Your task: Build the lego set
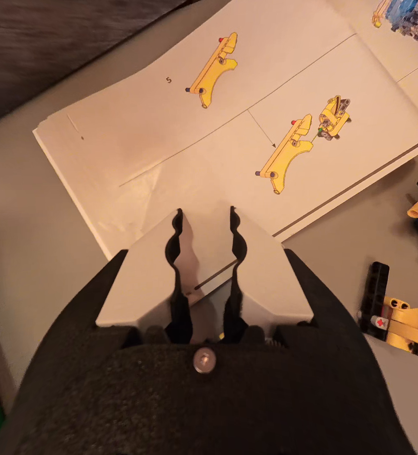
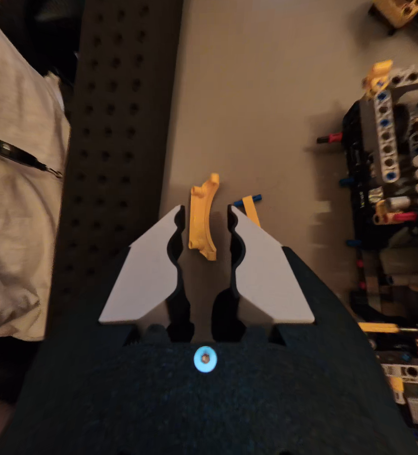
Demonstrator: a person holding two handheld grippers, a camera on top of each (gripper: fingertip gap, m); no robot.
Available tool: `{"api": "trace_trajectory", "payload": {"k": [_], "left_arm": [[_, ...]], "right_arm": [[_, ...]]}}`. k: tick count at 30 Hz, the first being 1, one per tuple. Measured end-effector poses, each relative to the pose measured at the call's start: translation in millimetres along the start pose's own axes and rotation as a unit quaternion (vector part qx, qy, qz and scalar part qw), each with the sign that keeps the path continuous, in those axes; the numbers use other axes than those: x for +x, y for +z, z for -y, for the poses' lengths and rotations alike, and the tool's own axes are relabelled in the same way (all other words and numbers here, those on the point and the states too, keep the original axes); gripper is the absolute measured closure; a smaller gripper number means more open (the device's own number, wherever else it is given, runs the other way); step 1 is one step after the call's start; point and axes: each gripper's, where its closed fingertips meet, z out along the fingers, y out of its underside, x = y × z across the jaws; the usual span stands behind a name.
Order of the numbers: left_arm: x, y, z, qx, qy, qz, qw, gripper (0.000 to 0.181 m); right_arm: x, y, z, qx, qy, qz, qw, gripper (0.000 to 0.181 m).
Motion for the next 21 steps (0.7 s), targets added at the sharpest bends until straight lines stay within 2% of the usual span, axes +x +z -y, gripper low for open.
{"api": "trace_trajectory", "payload": {"k": [3, 5, 6, 8, 11, 13, 15, 18, 21], "left_arm": [[5.5, 2.4, 2.1, -0.001, 0.006, -0.001, 1.0, 0.143], [7.2, 2.5, 1.8, -0.005, 0.011, 0.0, 1.0, 0.143], [7.9, 2.3, 1.5, -0.006, 0.012, -0.001, 1.0, 0.143], [8.5, 1.7, 1.0, -0.005, 0.009, -0.004, 1.0, 0.143], [8.3, 1.2, 1.5, 0.002, -0.003, -0.014, 1.0, 0.143], [8.0, 0.7, 2.0, 0.007, -0.011, -0.023, 1.0, 0.144], [7.9, 0.3, 2.3, 0.01, -0.017, -0.031, 0.999, 0.144], [7.8, -0.3, 2.3, 0.01, -0.02, -0.04, 0.999, 0.144], [7.7, -0.4, 2.2, 0.008, -0.019, -0.044, 0.999, 0.144]], "right_arm": [[15.7, -35.3, 45.2, 0.094, -0.017, -0.011, 0.995, 0.14], [58.7, -67.4, 82.8, 0.166, -0.024, -0.073, 0.983, 0.142], [88.5, -79.8, 97.0, 0.18, -0.019, -0.113, 0.977, 0.142], [150.6, -84.2, 106.4, 0.132, -0.008, -0.184, 0.974, 0.142], [209.8, -44.0, 105.5, 0.017, -0.025, -0.206, 0.978, 0.129], [222.4, -16.6, 102.8, -0.057, -0.05, -0.199, 0.977, 0.126], [224.4, -1.6, 104.5, -0.089, -0.076, -0.197, 0.973, 0.136], [228.9, 1.8, 107.6, -0.098, -0.096, -0.216, 0.967, 0.151], [233.1, 1.1, 104.6, -0.109, -0.096, -0.22, 0.965, 0.157]]}}
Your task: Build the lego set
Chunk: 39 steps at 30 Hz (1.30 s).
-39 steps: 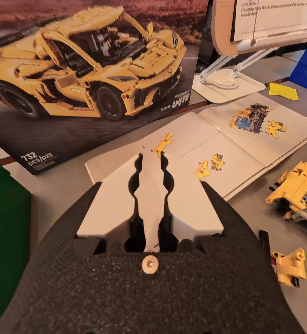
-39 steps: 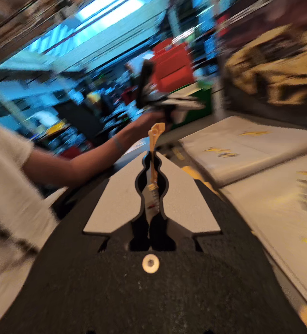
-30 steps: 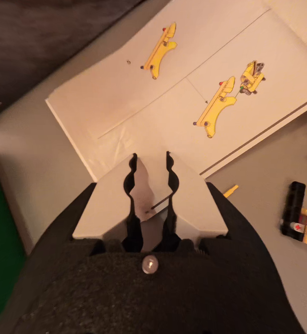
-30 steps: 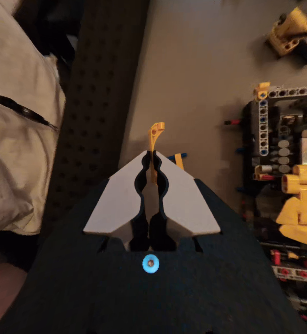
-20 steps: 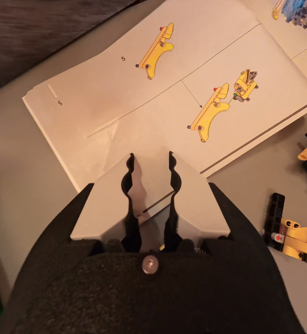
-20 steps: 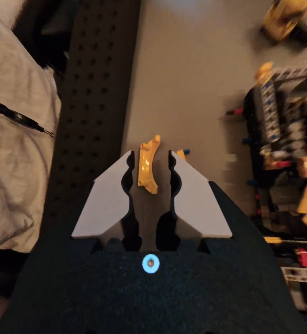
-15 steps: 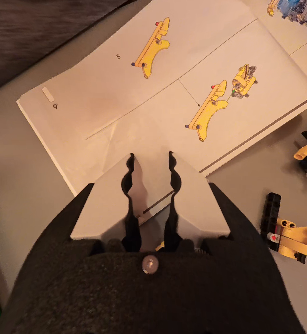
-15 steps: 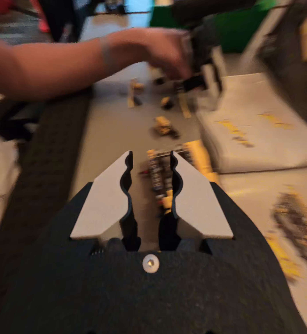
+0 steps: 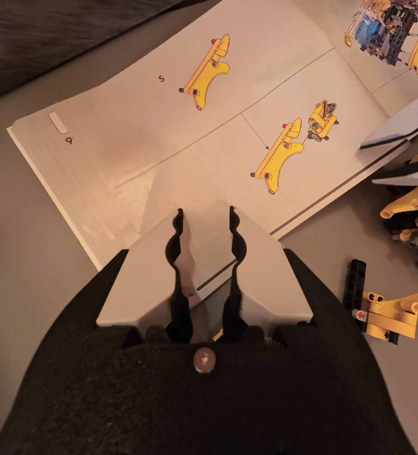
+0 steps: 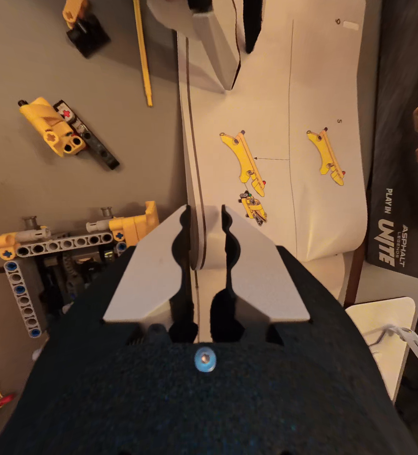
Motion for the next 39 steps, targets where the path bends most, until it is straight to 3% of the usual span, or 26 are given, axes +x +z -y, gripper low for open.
{"api": "trace_trajectory", "payload": {"k": [8, 11, 14, 16, 21, 26, 29, 31, 35, 37, 39], "left_arm": [[-5.3, -7.2, 4.7, 0.016, -0.015, -0.003, 1.0, 0.144], [-21.5, -38.2, 36.3, 0.124, -0.073, -0.001, 0.99, 0.144], [-35.7, -78.6, 63.6, 0.241, -0.133, -0.021, 0.961, 0.144], [-33.7, -90.2, 68.5, 0.267, -0.16, -0.054, 0.949, 0.144], [-12.1, -78.8, 73.8, 0.263, -0.175, -0.116, 0.942, 0.144], [33.0, -43.9, 85.6, 0.231, -0.143, -0.168, 0.948, 0.144], [68.1, -26.8, 100.3, 0.223, -0.103, -0.187, 0.951, 0.144], [94.1, -21.0, 125.1, 0.241, -0.089, -0.201, 0.945, 0.144], [157.4, -3.2, 173.3, 0.234, -0.035, -0.242, 0.941, 0.145], [186.1, 11.2, 178.5, 0.201, 0.007, -0.254, 0.946, 0.145], [203.8, 19.1, 172.2, 0.174, 0.047, -0.252, 0.951, 0.145]], "right_arm": [[2.2, -1.9, 1.4, 0.009, -0.004, 0.002, 1.0, 0.181], [10.6, -14.9, 1.8, 0.036, 0.046, -0.004, 0.998, 0.181], [18.5, -32.8, -10.3, 0.079, 0.127, -0.019, 0.989, 0.181], [18.5, -41.6, -22.4, 0.106, 0.175, -0.025, 0.978, 0.181], [16.7, -55.0, -55.5, 0.131, 0.234, -0.064, 0.961, 0.181], [10.4, -63.6, -78.4, 0.143, 0.282, -0.056, 0.947, 0.181], [8.8, -85.5, -80.4, 0.183, 0.311, -0.03, 0.932, 0.154], [3.0, -103.6, -76.4, 0.232, 0.334, 0.014, 0.914, 0.134], [16.3, -121.4, -106.2, 0.238, 0.336, -0.035, 0.911, 0.104], [23.0, -124.4, -121.6, 0.239, 0.345, -0.049, 0.906, 0.09], [27.1, -126.4, -134.4, 0.247, 0.368, -0.048, 0.895, 0.088]]}}
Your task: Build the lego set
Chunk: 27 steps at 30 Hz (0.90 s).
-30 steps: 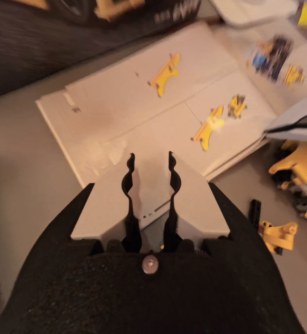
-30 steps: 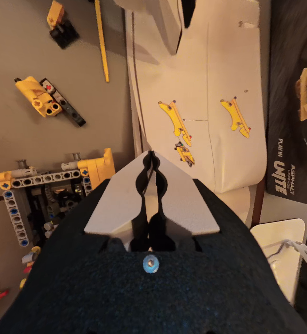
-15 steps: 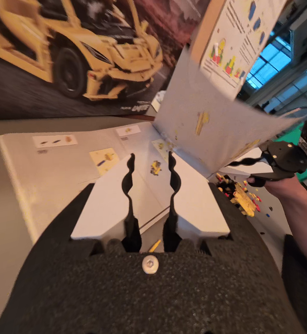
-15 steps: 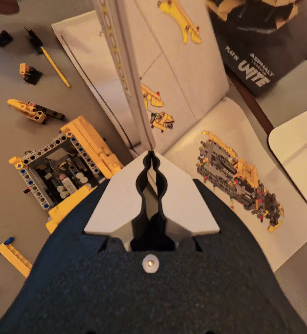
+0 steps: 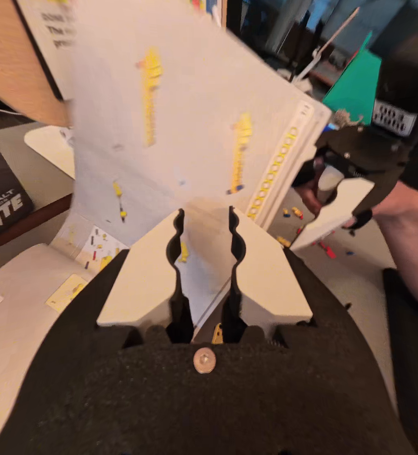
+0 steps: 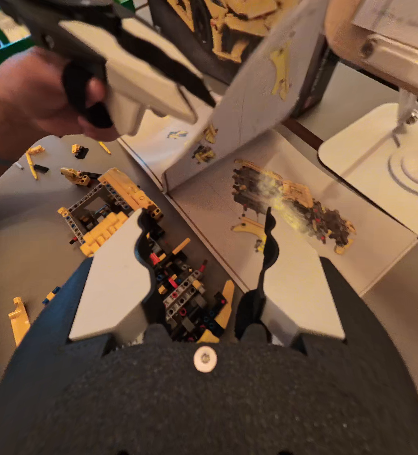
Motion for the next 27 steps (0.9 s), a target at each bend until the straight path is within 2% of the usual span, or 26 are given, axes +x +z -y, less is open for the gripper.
{"api": "trace_trajectory", "payload": {"k": [2, 5, 7, 9, 12, 14, 17, 20, 27], "left_arm": [[-4.0, -3.5, -12.7, -0.025, 0.029, 0.032, 0.999, 0.145], [-33.3, -33.4, -37.9, -0.057, 0.04, 0.122, 0.99, 0.145], [-54.3, -60.9, -53.0, -0.045, 0.027, 0.185, 0.981, 0.146], [-63.0, -81.4, -60.4, -0.002, 0.009, 0.21, 0.978, 0.152], [-62.9, -95.1, -48.8, 0.04, -0.004, 0.199, 0.979, 0.153], [-61.3, -99.6, -41.8, 0.04, 0.019, 0.194, 0.98, 0.153], [-72.6, -106.7, -48.0, 0.033, 0.064, 0.232, 0.97, 0.156], [-88.0, -107.9, -61.9, 0.005, 0.07, 0.262, 0.963, 0.158], [-92.8, -103.3, -67.9, 0.0, 0.051, 0.259, 0.965, 0.157]], "right_arm": [[11.1, -5.0, -6.3, 0.009, 0.027, -0.006, 1.0, 0.087], [27.6, -10.9, -18.1, 0.028, 0.101, -0.008, 0.994, 0.096], [29.7, -16.8, -21.1, 0.059, 0.162, 0.022, 0.985, 0.1], [32.9, -26.5, -23.4, 0.085, 0.211, 0.048, 0.973, 0.103], [48.9, -37.1, -30.5, 0.093, 0.266, 0.044, 0.958, 0.126], [58.6, -37.0, -40.8, 0.083, 0.304, 0.04, 0.948, 0.151], [67.1, -35.9, -55.8, 0.079, 0.346, 0.042, 0.934, 0.181], [70.5, -36.7, -58.4, 0.079, 0.342, 0.032, 0.936, 0.181], [62.9, -39.1, -52.6, 0.059, 0.285, 0.003, 0.957, 0.181]]}}
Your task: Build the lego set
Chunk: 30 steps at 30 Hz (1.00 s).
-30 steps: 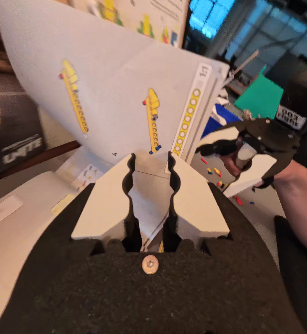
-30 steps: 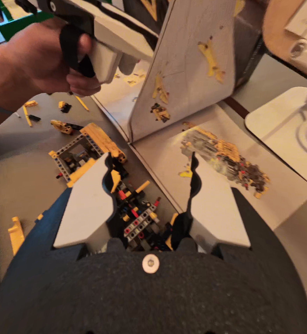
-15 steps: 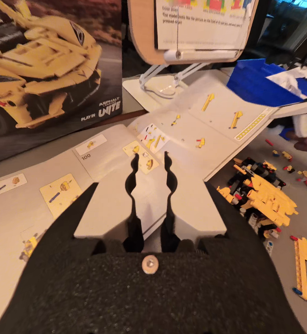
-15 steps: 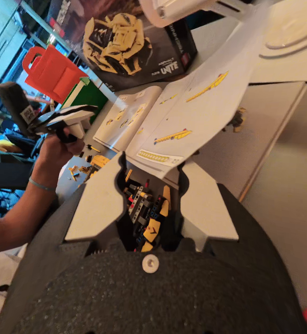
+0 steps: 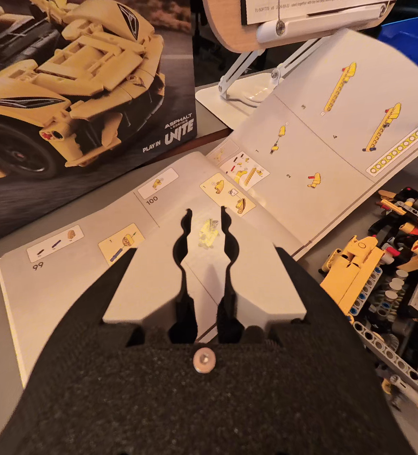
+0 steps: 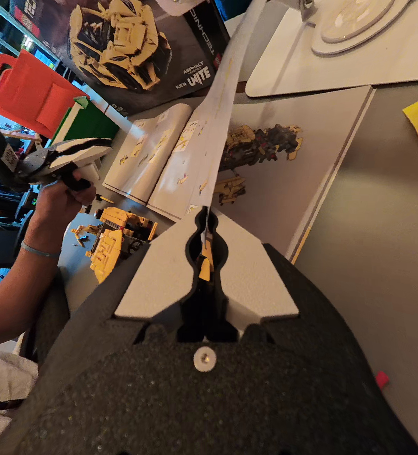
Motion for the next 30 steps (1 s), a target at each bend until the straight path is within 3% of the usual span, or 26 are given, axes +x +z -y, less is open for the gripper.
{"api": "trace_trajectory", "payload": {"k": [4, 7, 10, 12, 14, 16, 19, 22, 25, 30], "left_arm": [[3.3, 0.4, -0.7, -0.007, 0.008, -0.005, 1.0, 0.157], [7.8, 0.6, 1.0, -0.006, 0.023, -0.009, 1.0, 0.157], [17.3, -2.4, 8.2, 0.007, 0.044, -0.018, 0.999, 0.157], [26.8, -6.7, 17.3, 0.025, 0.056, -0.028, 0.998, 0.157], [41.1, -11.4, 26.8, 0.046, 0.053, -0.053, 0.996, 0.157], [60.5, -18.4, 37.4, 0.064, 0.044, -0.088, 0.993, 0.157], [90.7, -34.5, 56.5, 0.101, 0.063, -0.121, 0.985, 0.157], [135.7, -51.0, 62.8, 0.118, 0.1, -0.169, 0.973, 0.157], [188.5, -65.3, 50.8, 0.103, 0.151, -0.22, 0.958, 0.157], [269.1, -93.1, -11.3, -0.006, 0.245, -0.288, 0.926, 0.158]], "right_arm": [[17.9, 0.0, -6.6, -0.017, -0.006, -0.042, 0.999, 0.181], [50.0, -10.8, -13.4, -0.06, -0.077, -0.161, 0.982, 0.164], [26.2, -31.7, 6.5, -0.056, -0.188, -0.192, 0.962, 0.145], [-19.8, -39.5, 7.9, -0.046, -0.279, -0.148, 0.948, 0.146], [-74.3, -39.9, -33.7, -0.082, -0.343, -0.044, 0.935, 0.145], [-107.4, -47.3, -102.8, -0.16, -0.373, 0.037, 0.913, 0.145], [-101.6, -66.2, -173.2, -0.2, -0.404, 0.005, 0.893, 0.149], [-97.5, -79.2, -198.4, -0.159, -0.393, -0.026, 0.905, 0.164], [-95.8, -77.3, -211.0, -0.149, -0.387, -0.032, 0.91, 0.163], [-80.8, -67.8, -217.5, -0.156, -0.38, -0.046, 0.911, 0.167]]}}
